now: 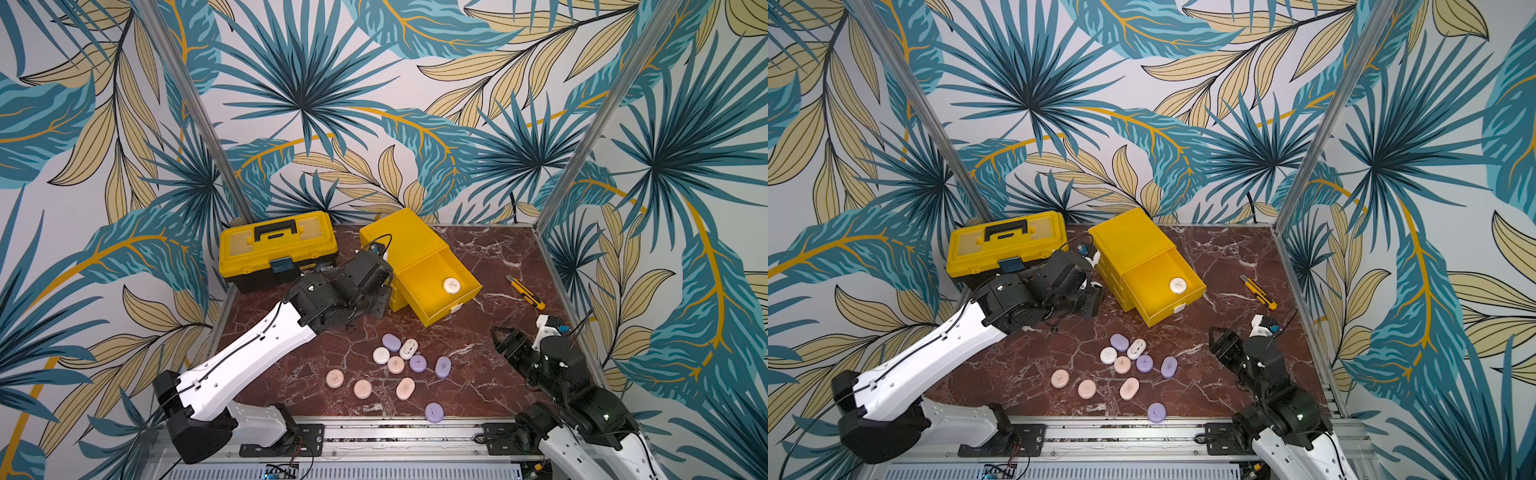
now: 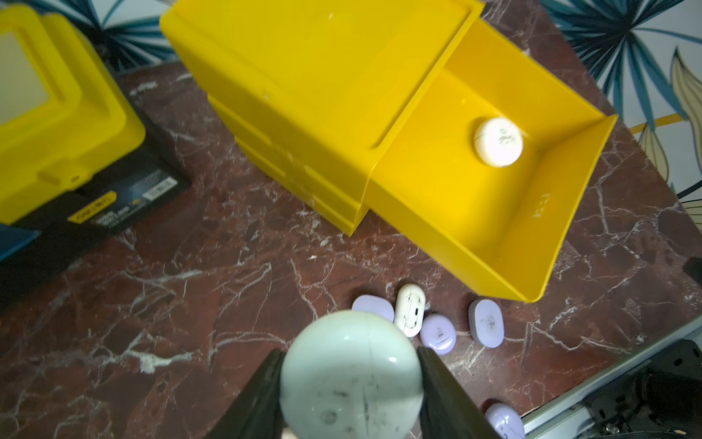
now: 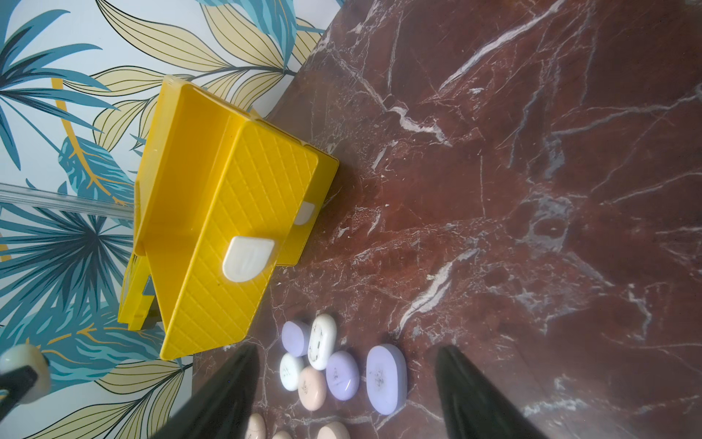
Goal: Put the bluetooth earphones in the drawer according to color
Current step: Pick up the Bluetooth earphone from the center of the board, then place the bluetooth earphone in the drawer.
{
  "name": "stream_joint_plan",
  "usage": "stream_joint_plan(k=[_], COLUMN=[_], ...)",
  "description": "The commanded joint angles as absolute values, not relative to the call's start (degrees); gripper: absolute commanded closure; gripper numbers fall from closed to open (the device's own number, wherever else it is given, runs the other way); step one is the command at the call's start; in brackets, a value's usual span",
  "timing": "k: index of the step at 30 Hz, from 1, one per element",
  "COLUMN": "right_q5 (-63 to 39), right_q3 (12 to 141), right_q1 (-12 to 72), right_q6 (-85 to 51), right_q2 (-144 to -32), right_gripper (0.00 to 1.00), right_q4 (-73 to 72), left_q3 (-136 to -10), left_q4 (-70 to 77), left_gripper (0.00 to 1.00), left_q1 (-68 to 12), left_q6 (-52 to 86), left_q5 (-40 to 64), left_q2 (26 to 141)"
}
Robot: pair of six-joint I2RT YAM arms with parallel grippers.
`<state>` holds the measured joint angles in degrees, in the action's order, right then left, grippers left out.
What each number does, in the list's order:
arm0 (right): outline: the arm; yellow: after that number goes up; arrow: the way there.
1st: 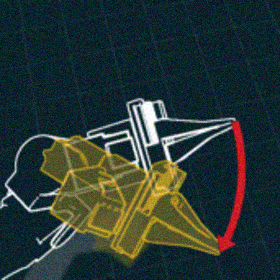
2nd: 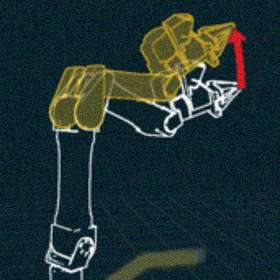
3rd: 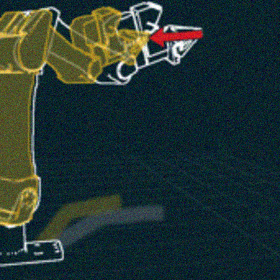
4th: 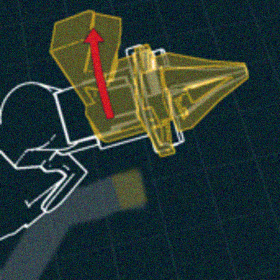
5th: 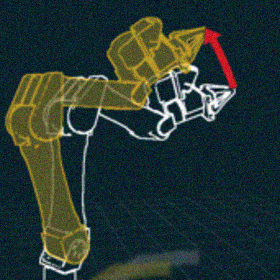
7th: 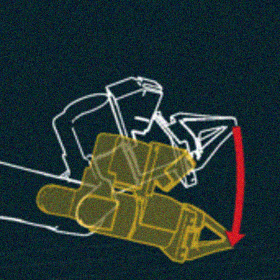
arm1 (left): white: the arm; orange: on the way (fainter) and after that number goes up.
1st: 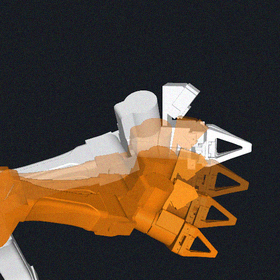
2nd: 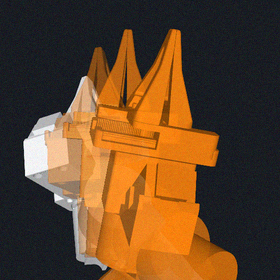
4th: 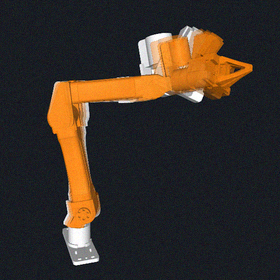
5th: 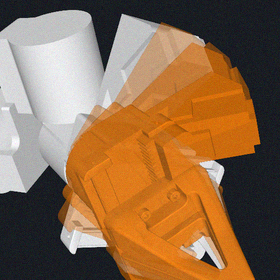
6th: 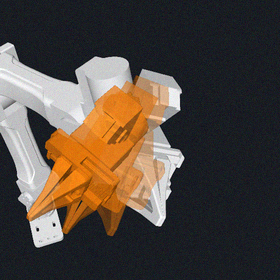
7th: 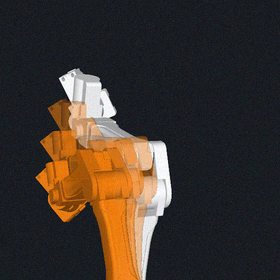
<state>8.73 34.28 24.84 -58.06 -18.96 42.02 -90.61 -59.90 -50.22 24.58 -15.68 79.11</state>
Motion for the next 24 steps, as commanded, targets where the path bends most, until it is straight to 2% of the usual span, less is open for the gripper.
stream_joint_plan(k=[1,8,24], right_q5=[9.12,8.7,8.7], right_q3=[33.0,32.32,31.99], right_q1=[24.7,24.7,24.69], right_q6=[-58.36,-58.62,-58.45], right_q2=[-17.97,-17.08,-16.2], right_gripper=[0.22,0.22,0.22], right_q4=[41.21,41.37,42.18], left_q3=[-98.14,-110.31,-124.35], left_q4=[-61.4,-59.28,-61.83], left_gripper=[0.57,0.58,0.59], left_q1=[-51.82,-53.65,-54.12], left_q6=[20.94,16.68,13.54], left_q5=[-17.22,-16.11,-13.21], left_q2=[84.75,96.24,114.42])
